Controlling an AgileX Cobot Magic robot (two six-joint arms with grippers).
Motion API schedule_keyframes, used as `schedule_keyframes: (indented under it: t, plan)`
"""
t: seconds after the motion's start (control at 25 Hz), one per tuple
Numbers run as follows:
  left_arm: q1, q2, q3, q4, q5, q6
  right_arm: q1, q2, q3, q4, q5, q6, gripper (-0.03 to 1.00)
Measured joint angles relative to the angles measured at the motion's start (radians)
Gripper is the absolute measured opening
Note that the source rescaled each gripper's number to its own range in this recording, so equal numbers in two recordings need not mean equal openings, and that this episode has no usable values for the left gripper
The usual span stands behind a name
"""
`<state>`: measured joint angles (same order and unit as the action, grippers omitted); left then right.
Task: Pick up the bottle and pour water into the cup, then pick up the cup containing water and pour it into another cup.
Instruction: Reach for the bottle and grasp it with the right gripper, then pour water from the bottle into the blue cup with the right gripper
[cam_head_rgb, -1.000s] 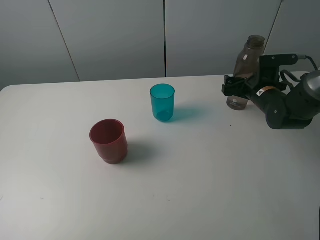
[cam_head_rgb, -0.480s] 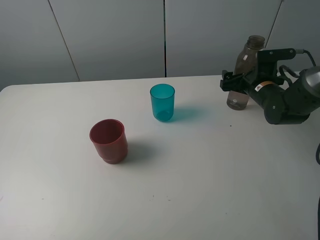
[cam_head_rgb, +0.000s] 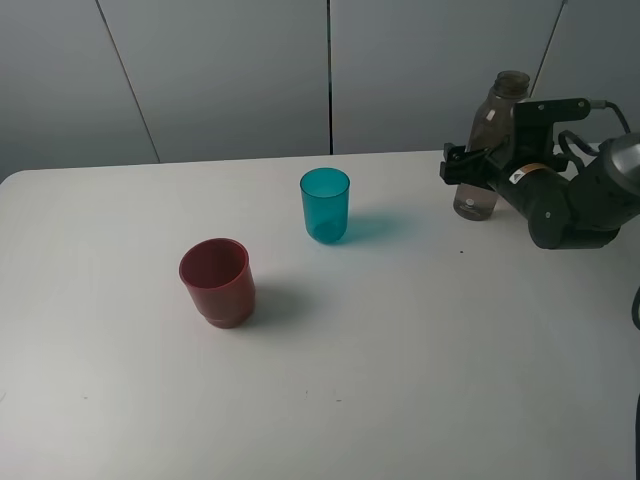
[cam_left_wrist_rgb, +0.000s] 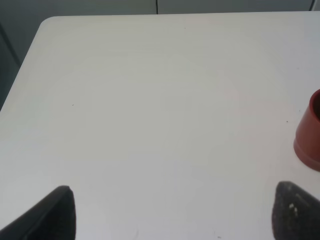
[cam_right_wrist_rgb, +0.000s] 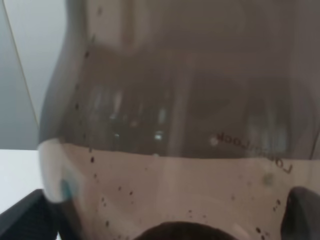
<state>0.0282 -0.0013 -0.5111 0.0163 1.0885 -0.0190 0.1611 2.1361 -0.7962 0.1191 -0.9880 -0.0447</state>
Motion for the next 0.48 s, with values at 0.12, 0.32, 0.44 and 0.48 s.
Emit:
schedule_keyframes:
  t: [0.12, 0.32, 0.44, 0.48]
  plan:
    - [0.000, 0.000, 0.000, 0.000, 0.000, 0.000, 0.000, 0.000, 0.000, 0.004, -0.008, 0.004, 0.00]
    - [0.000, 0.000, 0.000, 0.000, 0.000, 0.000, 0.000, 0.000, 0.000, -0.003, -0.010, 0.006, 0.01]
    - [0.000, 0.000, 0.000, 0.000, 0.000, 0.000, 0.000, 0.000, 0.000, -0.004, -0.010, 0.006, 0.01]
    - [0.000, 0.000, 0.000, 0.000, 0.000, 0.000, 0.000, 0.000, 0.000, -0.012, -0.010, 0.006, 0.01]
